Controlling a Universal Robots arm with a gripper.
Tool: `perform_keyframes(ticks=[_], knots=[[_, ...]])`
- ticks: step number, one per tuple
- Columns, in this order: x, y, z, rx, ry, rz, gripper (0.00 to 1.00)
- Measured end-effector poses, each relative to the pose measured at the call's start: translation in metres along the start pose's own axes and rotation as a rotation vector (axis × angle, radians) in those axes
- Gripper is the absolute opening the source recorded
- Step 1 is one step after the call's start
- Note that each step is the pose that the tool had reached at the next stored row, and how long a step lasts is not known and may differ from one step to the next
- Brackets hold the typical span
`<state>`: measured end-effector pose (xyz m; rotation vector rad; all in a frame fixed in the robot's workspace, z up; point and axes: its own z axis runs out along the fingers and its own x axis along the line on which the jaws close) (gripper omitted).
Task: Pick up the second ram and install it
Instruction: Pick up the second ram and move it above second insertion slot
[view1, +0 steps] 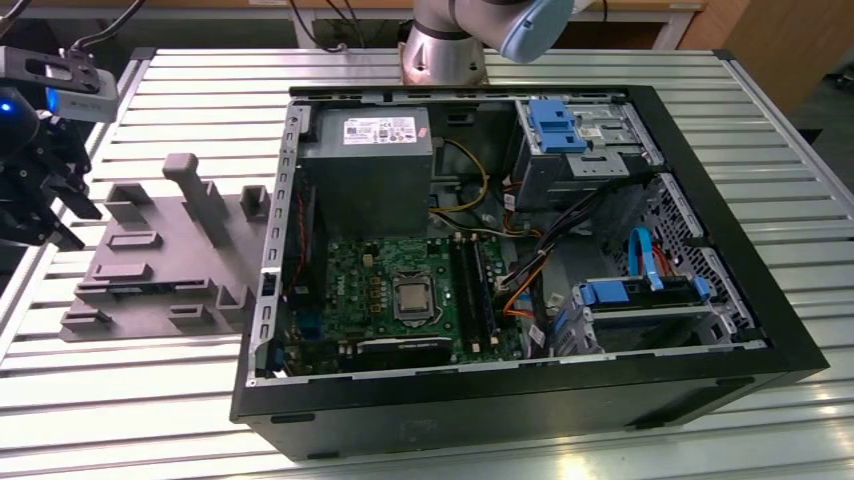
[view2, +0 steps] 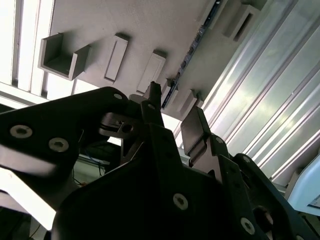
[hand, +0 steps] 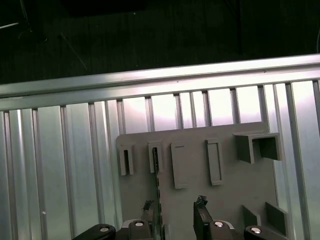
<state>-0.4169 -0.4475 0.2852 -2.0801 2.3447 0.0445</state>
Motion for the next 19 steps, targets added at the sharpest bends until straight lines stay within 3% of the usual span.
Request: perform_keyframes(ticks=[12,19], knots=[[0.0010,-0.0003,0.0017,0.0000,0.0000,0.000,0.44],[0.0021,-0.0004,0.0065,-0.0001,0.0001,-0.006,0.44]])
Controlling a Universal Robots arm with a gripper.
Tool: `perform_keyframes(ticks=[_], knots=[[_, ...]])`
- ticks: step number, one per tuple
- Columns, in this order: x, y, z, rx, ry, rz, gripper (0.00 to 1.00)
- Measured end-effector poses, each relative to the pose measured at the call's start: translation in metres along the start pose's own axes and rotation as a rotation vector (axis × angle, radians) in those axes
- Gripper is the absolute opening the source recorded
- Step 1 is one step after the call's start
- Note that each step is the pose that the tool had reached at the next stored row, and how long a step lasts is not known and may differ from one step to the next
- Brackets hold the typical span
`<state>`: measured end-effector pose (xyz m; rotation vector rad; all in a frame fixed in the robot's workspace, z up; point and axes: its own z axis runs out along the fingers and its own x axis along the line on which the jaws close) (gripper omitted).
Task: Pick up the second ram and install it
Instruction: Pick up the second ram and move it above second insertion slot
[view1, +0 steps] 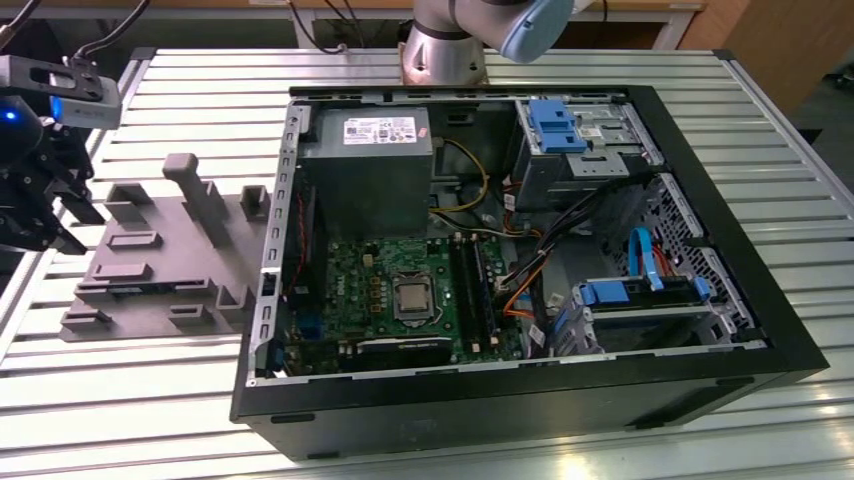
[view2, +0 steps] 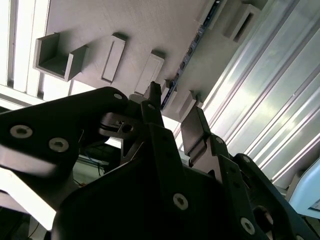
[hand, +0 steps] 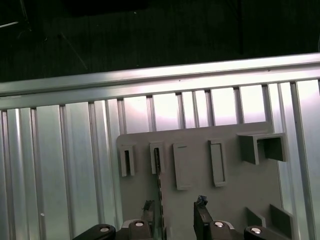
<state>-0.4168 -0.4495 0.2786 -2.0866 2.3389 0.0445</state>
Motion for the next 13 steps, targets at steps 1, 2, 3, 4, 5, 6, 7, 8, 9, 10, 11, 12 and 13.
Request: perform_keyframes(ticks=[1,2,3,4,5,6,7,8,9,10,11,12,13], knots=[[0.0000,0.0000,0.0004,-0.0001,0.0001,-0.003,0.44],[0.0000,0.0000,0.0003,-0.0001,0.0003,-0.003,0.44],[0.0000,0.0000,0.0004,-0.0001,0.0002,-0.003,0.44],[0.0000,0.0000,0.0004,-0.0001,0.0002,-0.003,0.44],[0.0000,0.0000,0.0005,0.0000,0.0002,-0.004,0.44],[0.0000,0.0000,0.0005,0.0001,0.0001,-0.004,0.44],[0.0000,0.0000,0.0007,0.0001,0.0001,-0.004,0.44],[0.0001,0.0000,0.0015,0.0006,-0.0003,-0.004,0.44],[0.0002,0.0000,0.0023,0.0007,-0.0003,-0.004,0.44],[0.0004,-0.0001,0.0033,0.0005,0.0000,-0.004,0.44],[0.0005,-0.0001,0.0048,0.0006,0.0000,-0.004,0.44],[0.0008,-0.0002,0.0066,0.0008,0.0000,-0.004,0.44],[0.0012,-0.0003,0.0084,0.0010,-0.0001,-0.004,0.44]])
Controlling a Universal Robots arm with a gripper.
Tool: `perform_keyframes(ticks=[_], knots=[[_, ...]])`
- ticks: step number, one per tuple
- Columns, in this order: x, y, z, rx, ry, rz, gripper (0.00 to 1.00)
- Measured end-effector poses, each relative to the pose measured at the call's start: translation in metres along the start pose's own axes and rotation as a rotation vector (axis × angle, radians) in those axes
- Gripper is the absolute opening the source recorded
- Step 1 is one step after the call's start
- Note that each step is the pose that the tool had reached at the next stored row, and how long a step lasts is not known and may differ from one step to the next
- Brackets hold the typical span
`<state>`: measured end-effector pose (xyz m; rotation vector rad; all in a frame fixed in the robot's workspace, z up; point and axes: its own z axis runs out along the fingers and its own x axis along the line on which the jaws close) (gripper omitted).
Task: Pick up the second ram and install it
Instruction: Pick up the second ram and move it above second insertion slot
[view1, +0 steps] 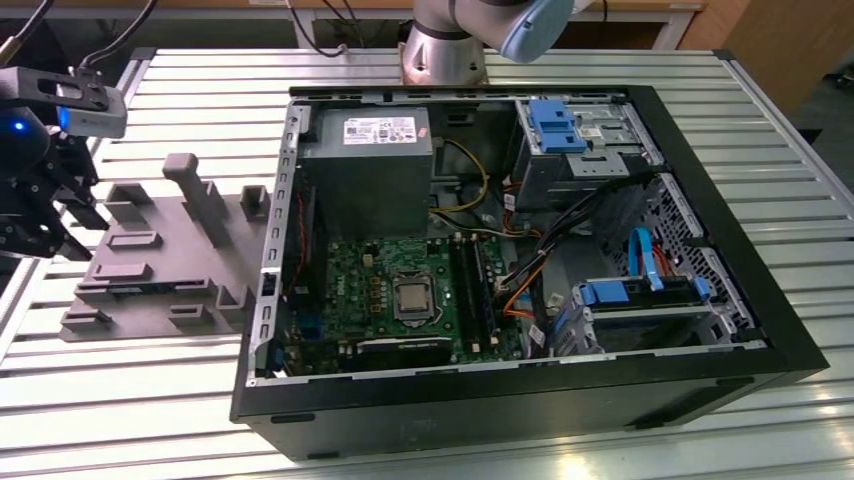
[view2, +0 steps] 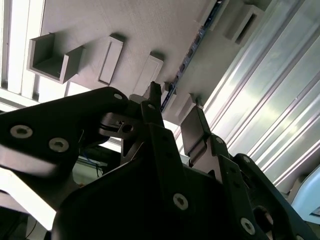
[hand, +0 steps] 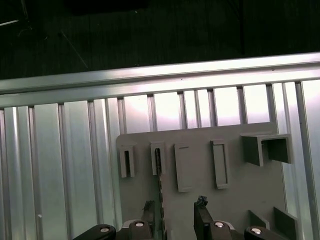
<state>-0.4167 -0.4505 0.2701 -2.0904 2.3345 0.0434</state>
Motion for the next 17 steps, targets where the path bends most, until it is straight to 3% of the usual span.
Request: perform_keyframes(ticks=[6,17], knots=[[0.0020,-0.0002,0.0100,0.0004,0.0001,0.000,0.44],[0.0021,-0.0003,0.0109,0.0007,0.0000,0.000,0.44]])
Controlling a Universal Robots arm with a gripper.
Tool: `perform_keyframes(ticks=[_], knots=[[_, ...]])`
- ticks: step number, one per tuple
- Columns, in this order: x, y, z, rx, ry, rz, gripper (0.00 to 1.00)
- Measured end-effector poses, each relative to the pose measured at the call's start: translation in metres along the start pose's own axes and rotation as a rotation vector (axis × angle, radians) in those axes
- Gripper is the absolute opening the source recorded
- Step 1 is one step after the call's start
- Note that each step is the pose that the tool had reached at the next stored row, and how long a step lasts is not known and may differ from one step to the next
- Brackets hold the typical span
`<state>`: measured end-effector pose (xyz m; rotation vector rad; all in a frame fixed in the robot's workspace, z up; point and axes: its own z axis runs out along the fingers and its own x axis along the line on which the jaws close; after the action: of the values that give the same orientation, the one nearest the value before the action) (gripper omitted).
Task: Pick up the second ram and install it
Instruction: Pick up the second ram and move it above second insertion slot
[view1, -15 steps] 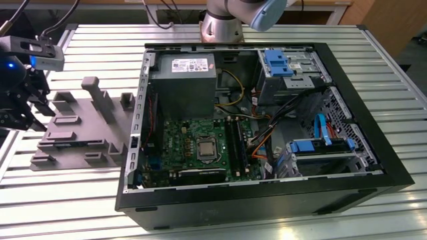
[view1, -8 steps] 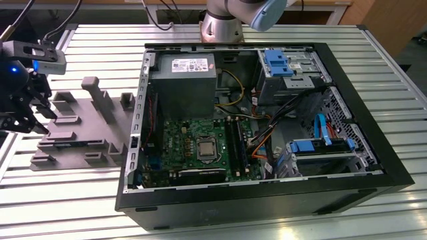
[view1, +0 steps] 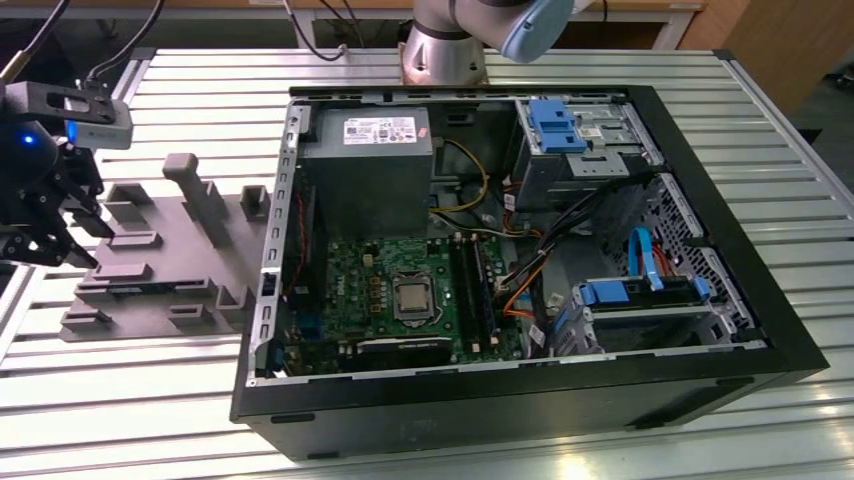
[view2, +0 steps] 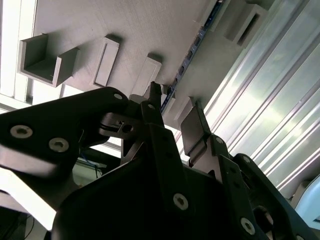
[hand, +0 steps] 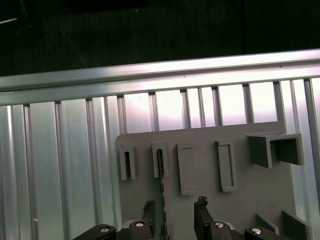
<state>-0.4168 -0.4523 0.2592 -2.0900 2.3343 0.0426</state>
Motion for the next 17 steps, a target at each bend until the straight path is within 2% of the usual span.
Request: perform_keyframes(ticks=[4,11,17], knots=[[0.0005,-0.0001,0.0010,0.0001,-0.0001,0.000,0.44],[0.0027,-0.0009,0.0085,0.0000,-0.0005,0.000,0.44],[0.0028,-0.0010,0.0089,-0.0001,-0.0005,0.000,0.44]])
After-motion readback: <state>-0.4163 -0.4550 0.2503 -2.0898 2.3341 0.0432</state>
